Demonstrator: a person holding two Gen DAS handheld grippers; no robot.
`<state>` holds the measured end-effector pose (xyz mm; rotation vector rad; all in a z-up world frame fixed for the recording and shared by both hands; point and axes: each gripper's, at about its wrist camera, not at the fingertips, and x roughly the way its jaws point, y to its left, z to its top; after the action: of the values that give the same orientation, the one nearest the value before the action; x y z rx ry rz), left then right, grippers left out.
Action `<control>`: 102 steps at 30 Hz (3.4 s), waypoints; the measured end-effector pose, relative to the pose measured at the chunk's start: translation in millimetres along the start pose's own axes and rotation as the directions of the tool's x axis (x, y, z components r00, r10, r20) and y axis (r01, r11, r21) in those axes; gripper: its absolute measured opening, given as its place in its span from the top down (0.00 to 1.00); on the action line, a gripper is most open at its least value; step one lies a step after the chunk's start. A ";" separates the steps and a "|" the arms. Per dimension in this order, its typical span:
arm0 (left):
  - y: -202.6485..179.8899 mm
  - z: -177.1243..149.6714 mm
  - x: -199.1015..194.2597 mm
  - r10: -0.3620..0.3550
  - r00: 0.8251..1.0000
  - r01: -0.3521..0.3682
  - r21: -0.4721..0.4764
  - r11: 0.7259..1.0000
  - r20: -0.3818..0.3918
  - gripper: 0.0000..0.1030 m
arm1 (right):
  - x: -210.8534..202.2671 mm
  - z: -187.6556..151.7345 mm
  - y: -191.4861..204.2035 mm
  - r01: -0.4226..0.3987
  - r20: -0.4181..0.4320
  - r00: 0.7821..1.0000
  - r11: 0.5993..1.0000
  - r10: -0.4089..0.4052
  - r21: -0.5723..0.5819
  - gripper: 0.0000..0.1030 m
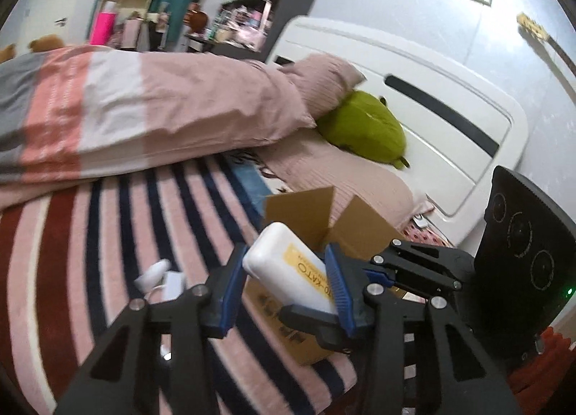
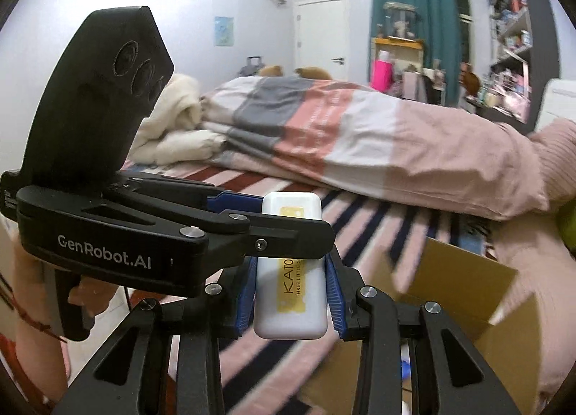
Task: Organize rigid objects
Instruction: 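Carry the power bank with the right gripper into the cardboard box and release, then move the right gripper back to the clear tape roll and grasp it, then carry the tape roll with the right gripper into the cardboard box and release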
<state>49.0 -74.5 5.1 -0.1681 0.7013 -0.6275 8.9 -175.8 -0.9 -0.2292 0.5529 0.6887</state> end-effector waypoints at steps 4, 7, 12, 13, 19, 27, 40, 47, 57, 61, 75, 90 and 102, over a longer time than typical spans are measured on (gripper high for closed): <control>-24.4 10.4 39.8 -0.034 0.997 0.036 0.038 0.999 -0.066 0.60 | -9.8 -11.0 -31.3 0.070 -0.029 0.997 0.997 -0.069 0.026 0.70; -38.9 13.4 66.6 -0.048 0.992 0.055 0.056 0.997 -0.113 0.60 | -17.2 -22.7 -54.6 0.104 -0.060 0.993 0.993 -0.101 0.061 0.70; -56.5 14.5 101.7 -0.051 0.983 0.066 0.077 0.995 -0.175 0.60 | -21.6 -37.8 -84.3 0.144 -0.128 0.983 0.984 -0.130 0.107 0.70; -58.1 14.3 105.4 -0.048 0.982 0.064 0.082 0.995 -0.183 0.60 | -21.5 -40.0 -89.4 0.151 -0.144 0.980 0.982 -0.135 0.112 0.70; -61.1 15.9 108.0 0.039 0.986 -0.020 0.114 0.993 -0.165 0.24 | -20.4 -50.8 -102.9 0.188 -0.198 0.967 0.975 -0.162 0.120 0.61; -52.7 15.5 90.3 0.100 0.985 -0.083 0.119 0.989 -0.139 0.23 | -27.8 -50.0 -101.1 0.152 -0.176 0.976 0.980 -0.127 0.132 0.11; -6.8 1.5 19.1 0.174 0.984 -0.173 0.047 0.984 -0.034 0.23 | -19.0 -27.1 -61.6 0.086 -0.192 0.979 0.993 -0.069 0.079 0.08; 59.9 -22.7 -49.4 0.331 0.943 -0.328 -0.080 0.941 0.034 0.23 | 11.4 10.9 1.5 -0.021 -0.126 0.992 1.000 0.022 0.012 0.08; 151.5 -93.7 -105.4 0.495 0.869 -0.480 -0.289 0.828 -0.027 0.23 | 140.5 -18.6 69.6 -0.189 -0.276 0.942 0.982 0.189 0.025 0.16; 163.6 -110.9 -109.2 0.506 0.861 -0.493 -0.325 0.807 -0.052 0.23 | 195.0 -52.1 67.4 -0.152 -0.355 0.921 0.987 0.161 0.052 0.32; 160.7 -114.0 -107.9 0.481 0.875 -0.473 -0.318 0.822 -0.057 0.23 | 222.3 -66.0 59.7 -0.082 -0.342 0.936 0.996 0.083 0.019 0.67; 75.4 -58.3 -49.4 0.194 0.981 -0.192 -0.154 0.969 -0.002 0.39 | 84.4 -5.3 61.9 -0.111 -0.115 0.988 0.992 0.103 -0.063 0.67; -7.2 -10.3 20.0 0.024 0.998 -0.024 0.009 1.000 -0.057 0.60 | 10.6 -10.9 -6.1 0.056 -0.047 0.997 0.998 -0.057 -0.026 0.67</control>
<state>50.6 -91.4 -11.2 -0.1342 0.7551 -0.6141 15.2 -178.8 -15.7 -0.2837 0.5819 0.6369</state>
